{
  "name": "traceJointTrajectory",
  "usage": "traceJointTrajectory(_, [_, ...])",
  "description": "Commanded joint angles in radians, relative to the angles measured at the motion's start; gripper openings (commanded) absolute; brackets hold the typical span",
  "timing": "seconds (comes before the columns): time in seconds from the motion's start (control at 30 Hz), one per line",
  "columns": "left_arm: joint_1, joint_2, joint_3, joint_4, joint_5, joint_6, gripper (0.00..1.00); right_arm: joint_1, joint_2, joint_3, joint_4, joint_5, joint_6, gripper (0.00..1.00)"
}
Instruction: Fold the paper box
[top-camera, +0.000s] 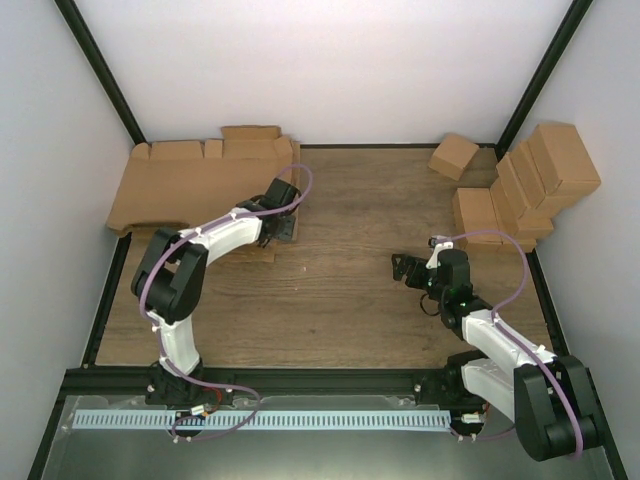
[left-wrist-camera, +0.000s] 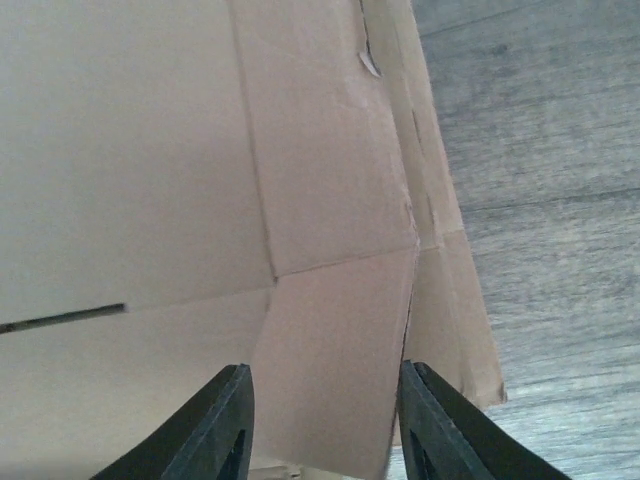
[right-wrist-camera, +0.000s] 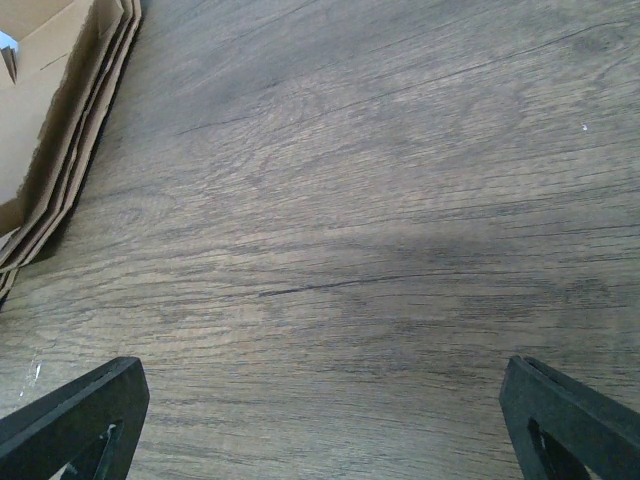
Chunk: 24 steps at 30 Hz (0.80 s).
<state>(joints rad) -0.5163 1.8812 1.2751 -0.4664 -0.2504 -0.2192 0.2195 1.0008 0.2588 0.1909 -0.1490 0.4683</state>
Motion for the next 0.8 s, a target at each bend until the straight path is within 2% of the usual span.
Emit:
traceJointTrajectory(0.0, [0.007, -0.074, -0.024, 0.011, -0.098, -0.018, 0.38, 0.010, -0.002, 0.029, 0.010, 0.001, -0.007, 1.00])
traceJointTrajectory(0.17, [0.007, -0.101, -0.043, 0.020, -0.122, -0.038, 0.14, 0.010, 0.004, 0.031, 0.012, -0.004, -0.008, 1.00])
traceJointTrajectory(0.27, [0.007, -0.131, -0.056, 0.033, -0.115, -0.042, 0.04, 0.011, 0.005, 0.033, 0.012, -0.006, -0.009, 1.00])
traceJointTrajectory(0.6, [0.004, -0.230, -0.090, 0.060, -0.068, -0.049, 0.04, 0.010, 0.010, 0.033, 0.012, -0.009, -0.009, 1.00])
traceJointTrajectory(0.77, [0.004, -0.227, -0.085, 0.050, -0.029, -0.038, 0.04, 0.010, 0.012, 0.034, 0.012, -0.009, -0.009, 1.00])
